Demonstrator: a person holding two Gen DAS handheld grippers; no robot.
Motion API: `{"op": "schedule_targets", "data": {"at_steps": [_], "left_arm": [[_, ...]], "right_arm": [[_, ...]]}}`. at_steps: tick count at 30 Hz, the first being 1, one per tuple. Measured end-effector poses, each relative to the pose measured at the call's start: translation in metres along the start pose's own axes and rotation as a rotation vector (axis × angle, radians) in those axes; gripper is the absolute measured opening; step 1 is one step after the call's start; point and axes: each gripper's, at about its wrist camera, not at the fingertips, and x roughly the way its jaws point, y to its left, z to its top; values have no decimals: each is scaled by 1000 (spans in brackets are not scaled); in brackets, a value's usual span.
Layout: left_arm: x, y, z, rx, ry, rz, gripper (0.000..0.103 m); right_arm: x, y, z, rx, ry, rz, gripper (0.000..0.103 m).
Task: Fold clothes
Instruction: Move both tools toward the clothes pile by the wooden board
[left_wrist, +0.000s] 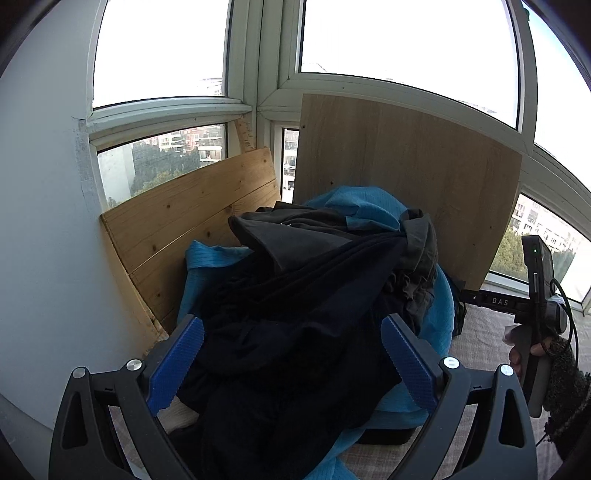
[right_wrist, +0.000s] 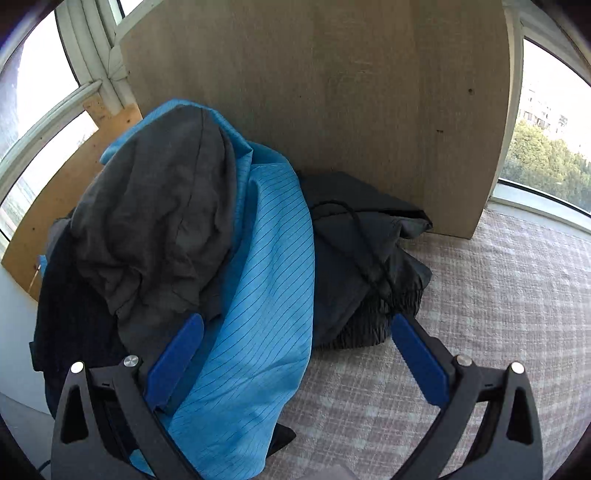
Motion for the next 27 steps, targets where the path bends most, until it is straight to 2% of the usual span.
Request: {"op": "schedule_targets", "data": {"at_steps": [5,9,11,13,15,17,18,20,27], "left_arm": [[19,-3,-1,20,18,-18,97],[35,1,-7,19,59,-11,97],[40,2,-10,13,77,-10,97],[43,3,-11,10,89,-12,97],[43,2,-12,18,88,-11,97],[41,2,-12,29,81,0,97],[41,3,-12,32,80,4,97],[41,5,-12,30,82,10,97],[40,11,-13,13,84,15,97]], "right_arm": [[22,9,-3,-54,49,0,103],[31,15,-2,-49,63,47,101],[41,19,-4,-65,104,75,74],[50,23,-7,-74,142,114,55],[52,26,-9,-85,145,124,48],[49,32,-10,-119,145,130,16],[46,35,-10,-136,141,124,10],[36,37,-8,-161,122,126,5],[-16,33,16,-186,19,184,2]]}}
